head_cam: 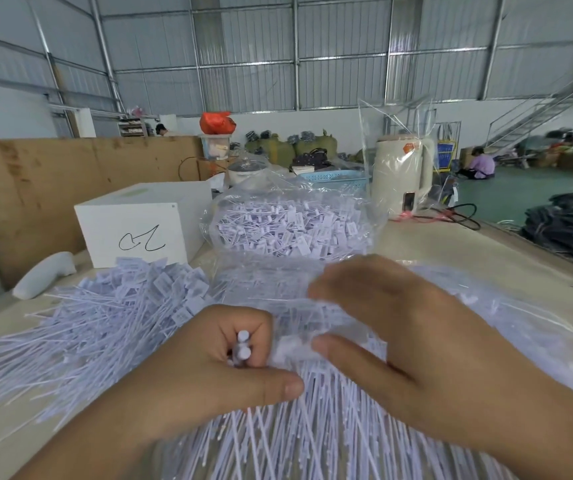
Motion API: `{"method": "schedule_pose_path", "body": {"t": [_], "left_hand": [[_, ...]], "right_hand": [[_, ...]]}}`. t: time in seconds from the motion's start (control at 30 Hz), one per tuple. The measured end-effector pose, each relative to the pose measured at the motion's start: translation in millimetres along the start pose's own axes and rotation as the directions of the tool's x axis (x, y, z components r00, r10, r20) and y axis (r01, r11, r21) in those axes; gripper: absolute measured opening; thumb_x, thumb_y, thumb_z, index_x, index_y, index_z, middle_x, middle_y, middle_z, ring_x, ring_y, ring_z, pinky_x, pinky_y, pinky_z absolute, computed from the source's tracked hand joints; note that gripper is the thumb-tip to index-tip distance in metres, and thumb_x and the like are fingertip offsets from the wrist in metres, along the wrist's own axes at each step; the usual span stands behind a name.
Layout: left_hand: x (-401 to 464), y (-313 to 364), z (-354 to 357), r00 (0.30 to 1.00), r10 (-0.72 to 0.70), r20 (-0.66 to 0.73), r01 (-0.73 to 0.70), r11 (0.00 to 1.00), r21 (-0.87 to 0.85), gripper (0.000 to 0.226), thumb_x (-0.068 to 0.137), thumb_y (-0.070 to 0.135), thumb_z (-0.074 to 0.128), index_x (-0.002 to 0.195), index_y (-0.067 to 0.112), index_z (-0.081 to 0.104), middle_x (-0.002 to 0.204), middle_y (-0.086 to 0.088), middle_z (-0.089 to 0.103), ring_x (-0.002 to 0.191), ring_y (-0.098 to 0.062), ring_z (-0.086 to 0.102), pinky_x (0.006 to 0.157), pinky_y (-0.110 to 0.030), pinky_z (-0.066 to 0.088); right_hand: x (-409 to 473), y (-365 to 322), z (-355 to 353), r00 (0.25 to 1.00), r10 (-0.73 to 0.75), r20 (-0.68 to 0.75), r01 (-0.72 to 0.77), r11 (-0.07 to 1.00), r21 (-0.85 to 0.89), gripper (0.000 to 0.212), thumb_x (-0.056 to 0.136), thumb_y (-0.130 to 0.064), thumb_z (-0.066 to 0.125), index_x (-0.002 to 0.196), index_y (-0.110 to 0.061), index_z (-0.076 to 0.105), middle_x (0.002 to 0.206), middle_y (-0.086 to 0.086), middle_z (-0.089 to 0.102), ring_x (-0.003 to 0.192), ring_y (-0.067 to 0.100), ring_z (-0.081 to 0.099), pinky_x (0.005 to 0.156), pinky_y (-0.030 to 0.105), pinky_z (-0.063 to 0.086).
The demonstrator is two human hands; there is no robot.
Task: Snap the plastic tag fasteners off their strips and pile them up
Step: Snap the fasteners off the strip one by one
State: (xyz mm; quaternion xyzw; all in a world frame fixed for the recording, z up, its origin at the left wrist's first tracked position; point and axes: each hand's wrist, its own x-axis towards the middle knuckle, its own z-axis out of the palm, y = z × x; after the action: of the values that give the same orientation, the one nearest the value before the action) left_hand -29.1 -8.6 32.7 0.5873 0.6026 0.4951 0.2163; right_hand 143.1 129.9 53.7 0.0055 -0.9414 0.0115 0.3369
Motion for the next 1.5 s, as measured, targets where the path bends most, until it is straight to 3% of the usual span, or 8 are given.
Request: {"method": "schedule_pose_path", "body": {"t": [0.17, 0.33, 0.53, 0.63, 0.7, 0.83, 1.0, 1.5], "left_hand": [[-2.1, 2.9, -0.2, 0.995, 0.062, 0.081, -0.066, 0.996, 0.052, 0.039, 0.062, 0.032, 0.084, 0.051, 0.027, 0.047, 0.051, 0.012, 0.039, 0.050, -0.002, 0.034, 0.049, -0.012, 0.029], [0.8, -2.6, 11.1, 0.980, 0.067, -0.186, -0.066, 0.998, 0.011, 0.039, 0.060, 0.043, 0.078, 0.048, 0.028, 0.044, 0.049, 0.009, 0.036, 0.044, -0.005, 0.036, 0.046, -0.015, 0.031], [4.3, 4.9, 36.8, 0.841, 0.063, -0.537, -0.122, 0.990, -0.076, 0.041, 0.060, 0.048, 0.075, 0.048, 0.024, 0.043, 0.041, -0.001, 0.045, 0.038, -0.012, 0.045, 0.043, -0.018, 0.038], [5.0, 5.0, 37.8, 0.768, -0.004, -0.641, -0.115, 0.983, -0.143, 0.052, 0.061, 0.043, 0.085, 0.048, 0.021, 0.040, 0.043, -0.008, 0.046, 0.040, -0.016, 0.042, 0.040, -0.022, 0.036], [4.3, 3.5, 33.3, 0.797, -0.018, -0.604, -0.090, 0.985, -0.148, 0.051, 0.059, 0.041, 0.087, 0.046, 0.022, 0.041, 0.044, -0.006, 0.045, 0.040, -0.016, 0.041, 0.040, -0.021, 0.035], [2.1, 0.6, 24.6, 0.953, -0.015, -0.303, -0.041, 0.983, -0.177, 0.037, 0.058, 0.039, 0.076, 0.049, 0.025, 0.043, 0.047, 0.003, 0.034, 0.040, -0.013, 0.033, 0.041, -0.015, 0.030], [-2.7, 0.0, 10.9, 0.999, 0.007, -0.051, -0.017, 0.978, -0.210, 0.025, 0.067, 0.032, 0.074, 0.058, 0.030, 0.050, 0.050, 0.007, 0.046, 0.042, -0.007, 0.045, 0.044, -0.016, 0.035], [-1.6, 2.7, 10.8, 0.995, -0.090, 0.051, 0.102, 0.922, -0.374, 0.019, 0.074, 0.042, 0.067, 0.087, 0.030, 0.062, 0.055, 0.005, 0.051, 0.045, -0.007, 0.048, 0.043, -0.018, 0.034]], "right_hand": [[-1.5, 9.7, 16.6, 0.935, 0.116, 0.335, -0.193, 0.959, 0.208, 0.021, 0.094, -0.046, 0.053, 0.096, -0.026, 0.060, 0.082, -0.010, 0.058, 0.077, 0.007, 0.054, 0.070, 0.034, 0.047], [1.7, 7.9, 20.5, 0.942, 0.290, 0.169, -0.333, 0.872, 0.360, 0.022, 0.088, -0.041, 0.065, 0.078, -0.022, 0.060, 0.060, -0.010, 0.052, 0.051, 0.007, 0.045, 0.047, 0.028, 0.033], [4.6, -11.3, 27.3, 0.872, 0.489, -0.024, -0.395, 0.731, 0.557, 0.017, 0.087, -0.037, 0.063, 0.073, -0.029, 0.057, 0.041, -0.010, 0.039, 0.036, 0.008, 0.032, 0.039, 0.017, 0.024], [6.0, -9.4, 21.4, 0.788, 0.594, -0.163, -0.353, 0.652, 0.671, 0.041, 0.081, -0.050, 0.058, 0.067, -0.012, 0.050, 0.039, -0.010, 0.032, 0.034, 0.005, 0.027, 0.036, 0.012, 0.021], [6.4, -4.0, 16.4, 0.800, 0.581, -0.150, -0.324, 0.629, 0.707, 0.041, 0.080, -0.050, 0.055, 0.064, -0.012, 0.050, 0.043, -0.011, 0.032, 0.037, 0.004, 0.028, 0.038, 0.012, 0.023], [1.4, -2.0, 21.2, 0.924, 0.334, 0.187, -0.355, 0.564, 0.746, 0.027, 0.083, -0.047, 0.067, 0.071, -0.023, 0.065, 0.053, 0.000, 0.034, 0.049, 0.011, 0.029, 0.047, 0.025, 0.023], [-0.3, 7.1, 22.6, 0.928, 0.296, 0.225, -0.360, 0.571, 0.738, 0.036, 0.076, -0.056, 0.065, 0.074, -0.021, 0.066, 0.058, 0.003, 0.037, 0.055, 0.018, 0.032, 0.052, 0.032, 0.024], [-2.7, 9.6, 28.0, 0.909, 0.292, 0.297, -0.413, 0.537, 0.736, 0.029, 0.079, -0.046, 0.069, 0.075, -0.017, 0.066, 0.061, 0.004, 0.040, 0.058, 0.018, 0.034, 0.057, 0.036, 0.026]]}}
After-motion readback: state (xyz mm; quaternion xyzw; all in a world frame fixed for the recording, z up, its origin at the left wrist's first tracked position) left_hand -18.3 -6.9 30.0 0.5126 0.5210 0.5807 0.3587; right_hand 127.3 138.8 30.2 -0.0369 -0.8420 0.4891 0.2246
